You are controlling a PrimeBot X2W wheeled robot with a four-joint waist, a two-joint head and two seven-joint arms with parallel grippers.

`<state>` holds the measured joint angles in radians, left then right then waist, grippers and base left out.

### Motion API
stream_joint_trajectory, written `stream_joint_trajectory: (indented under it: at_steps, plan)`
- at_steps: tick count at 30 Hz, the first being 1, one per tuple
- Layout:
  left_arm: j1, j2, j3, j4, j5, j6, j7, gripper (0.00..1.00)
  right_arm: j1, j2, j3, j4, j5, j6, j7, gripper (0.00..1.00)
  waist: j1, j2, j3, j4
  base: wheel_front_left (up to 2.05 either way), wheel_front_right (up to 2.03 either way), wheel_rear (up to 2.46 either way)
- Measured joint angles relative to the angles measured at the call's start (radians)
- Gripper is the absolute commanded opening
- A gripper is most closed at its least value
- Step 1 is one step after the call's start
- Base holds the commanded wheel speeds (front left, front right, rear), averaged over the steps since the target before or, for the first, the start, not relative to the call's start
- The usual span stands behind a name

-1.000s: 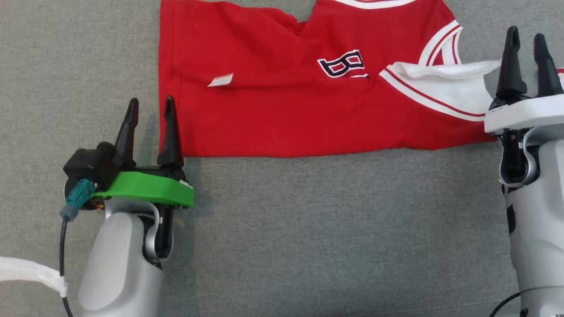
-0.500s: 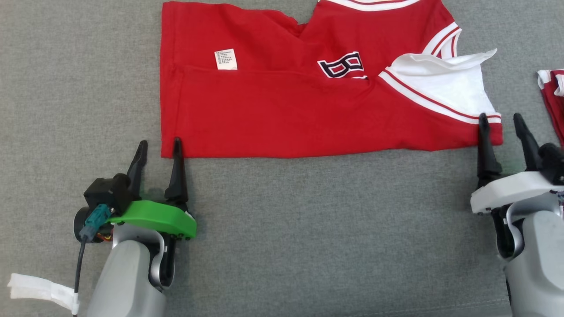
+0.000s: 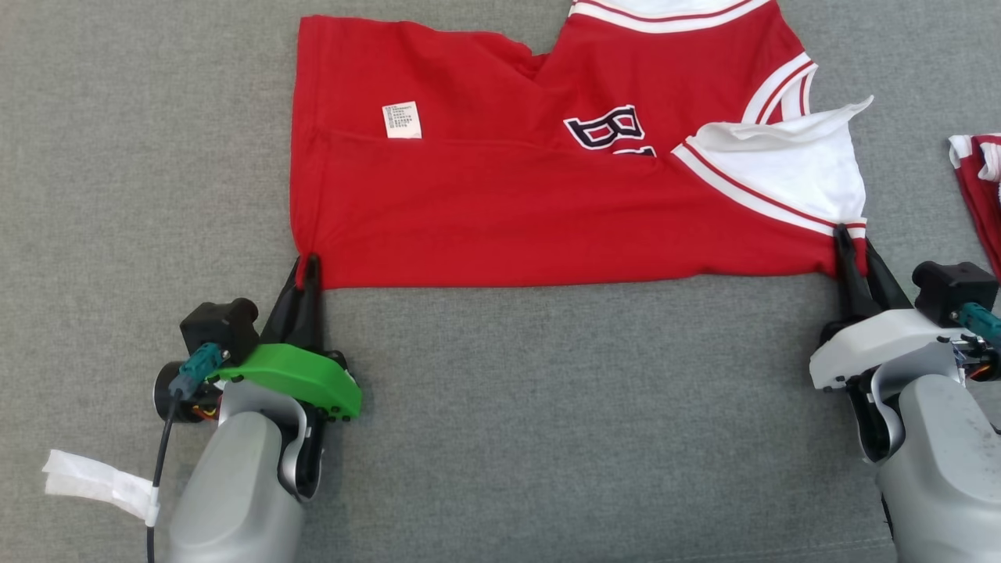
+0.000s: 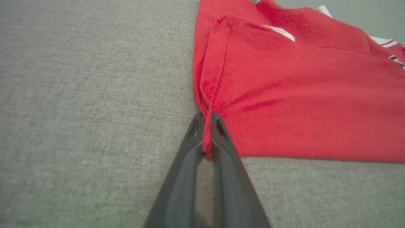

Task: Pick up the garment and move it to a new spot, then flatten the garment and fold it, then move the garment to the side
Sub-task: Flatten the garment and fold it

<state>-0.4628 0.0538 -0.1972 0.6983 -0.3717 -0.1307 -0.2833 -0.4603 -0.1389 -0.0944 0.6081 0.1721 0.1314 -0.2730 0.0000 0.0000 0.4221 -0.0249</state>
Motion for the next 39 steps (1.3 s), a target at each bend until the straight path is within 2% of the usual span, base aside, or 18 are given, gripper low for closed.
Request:
stream_joint_trajectory:
  at_steps: [8, 15, 20, 21, 22, 23, 26, 31, 33, 39]
  plan:
    - [0.086, -0.008, 0.041, -0.074, -0.012, -0.001, 0.018, 0.0, 0.043, -0.023, -0.001, -0.067, 0.064, 0.0, 0.009, 0.0, 0.0, 0.0, -0.074, 0.01, 0.0, 0.0, 0.0]
    - [0.298, -0.01, 0.099, -0.165, -0.013, -0.001, 0.019, 0.0, 0.197, -0.04, 0.015, -0.087, 0.154, 0.002, 0.009, 0.0, 0.0, 0.0, -0.178, 0.018, 0.0, 0.0, 0.0]
    - [0.431, -0.01, 0.077, -0.203, -0.049, 0.008, 0.019, 0.0, 0.305, -0.052, 0.039, -0.097, 0.21, 0.002, 0.01, 0.0, 0.0, 0.0, -0.244, 0.026, 0.0, 0.0, 0.0]
    - [0.442, -0.01, 0.069, -0.209, -0.05, 0.012, 0.019, 0.27, 0.314, -0.055, 0.043, -0.096, 0.216, 0.002, 0.01, 0.08, 0.0, 0.0, -0.251, 0.029, 0.0, 0.0, 0.0]
    - [0.449, -0.01, 0.058, -0.216, -0.059, 0.017, 0.019, 0.91, 0.322, -0.062, 0.047, -0.095, 0.218, 0.002, 0.01, 0.43, 0.0, 0.0, -0.257, 0.034, 0.0, 0.0, 0.0]
    - [0.451, -0.009, 0.052, -0.224, -0.061, 0.026, 0.019, 1.0, 0.322, -0.067, 0.047, -0.096, 0.217, 0.001, 0.01, 0.99, 0.0, 0.0, -0.258, 0.037, 0.0, 0.0, 0.0]
    - [0.428, -0.005, 0.047, -0.263, -0.06, 0.039, 0.019, 1.0, 0.302, -0.077, 0.038, -0.112, 0.21, 0.0, 0.01, 1.0, 0.0, 0.0, -0.245, 0.043, 0.0, 0.0, 0.0]
    - [0.279, -0.006, 0.056, -0.28, -0.034, 0.043, 0.019, 1.0, 0.197, -0.086, 0.044, -0.139, 0.162, 0.0, 0.01, 1.0, 0.0, 0.0, -0.194, 0.048, 0.0, 0.0, 0.0]
    - [0.201, -0.006, 0.065, -0.26, -0.018, 0.042, 0.019, 1.0, 0.147, -0.092, 0.056, -0.136, 0.149, 0.0, 0.01, 1.0, 0.0, 0.0, -0.167, 0.048, 0.0, 0.0, 0.0]
    - [-0.035, -0.003, 0.096, -0.086, 0.02, 0.025, 0.019, 1.0, -0.043, -0.109, 0.132, -0.07, 0.102, 0.0, 0.016, 1.0, 0.0, 0.0, -0.079, 0.044, 0.0, 0.0, 0.0]
